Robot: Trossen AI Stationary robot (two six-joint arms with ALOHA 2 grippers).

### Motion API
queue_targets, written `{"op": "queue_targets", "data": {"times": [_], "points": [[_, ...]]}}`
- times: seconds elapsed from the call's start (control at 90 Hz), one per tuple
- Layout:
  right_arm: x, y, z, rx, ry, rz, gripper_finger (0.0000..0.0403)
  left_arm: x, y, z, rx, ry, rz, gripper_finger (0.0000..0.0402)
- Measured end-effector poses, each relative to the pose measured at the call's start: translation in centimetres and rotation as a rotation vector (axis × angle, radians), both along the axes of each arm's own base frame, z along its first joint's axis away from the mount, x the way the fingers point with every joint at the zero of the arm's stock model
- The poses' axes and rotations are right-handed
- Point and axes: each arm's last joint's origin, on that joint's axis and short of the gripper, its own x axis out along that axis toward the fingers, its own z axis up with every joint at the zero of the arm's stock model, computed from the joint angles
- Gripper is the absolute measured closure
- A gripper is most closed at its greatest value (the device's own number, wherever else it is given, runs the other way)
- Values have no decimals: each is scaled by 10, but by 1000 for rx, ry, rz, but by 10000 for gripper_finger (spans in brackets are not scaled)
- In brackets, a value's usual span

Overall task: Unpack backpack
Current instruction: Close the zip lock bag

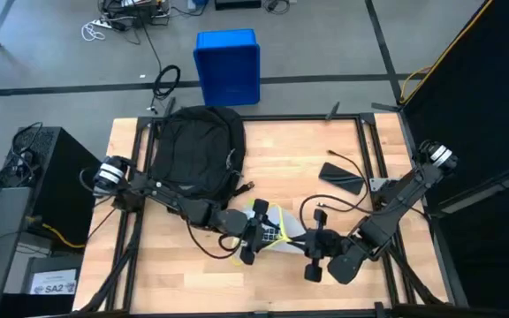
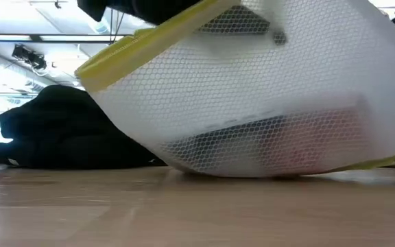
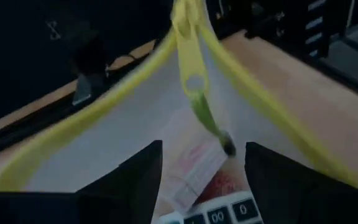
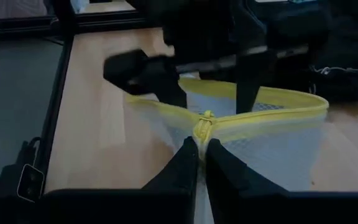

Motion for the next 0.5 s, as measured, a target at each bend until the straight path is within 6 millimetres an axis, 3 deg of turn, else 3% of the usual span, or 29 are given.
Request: {"op": "queue_targets", "data": {"times": [0.233, 0.344, 0.5], "points": [[2, -1, 1, -4, -3, 5, 403, 11, 4, -19, -3, -5, 10, 203], [2, -1, 1, -1, -3, 7, 403, 12, 4, -19, -6, -20, 12, 207], [2, -1, 1, 2, -1, 10, 403, 12, 4, -19, 5, -24, 44, 269]]}}
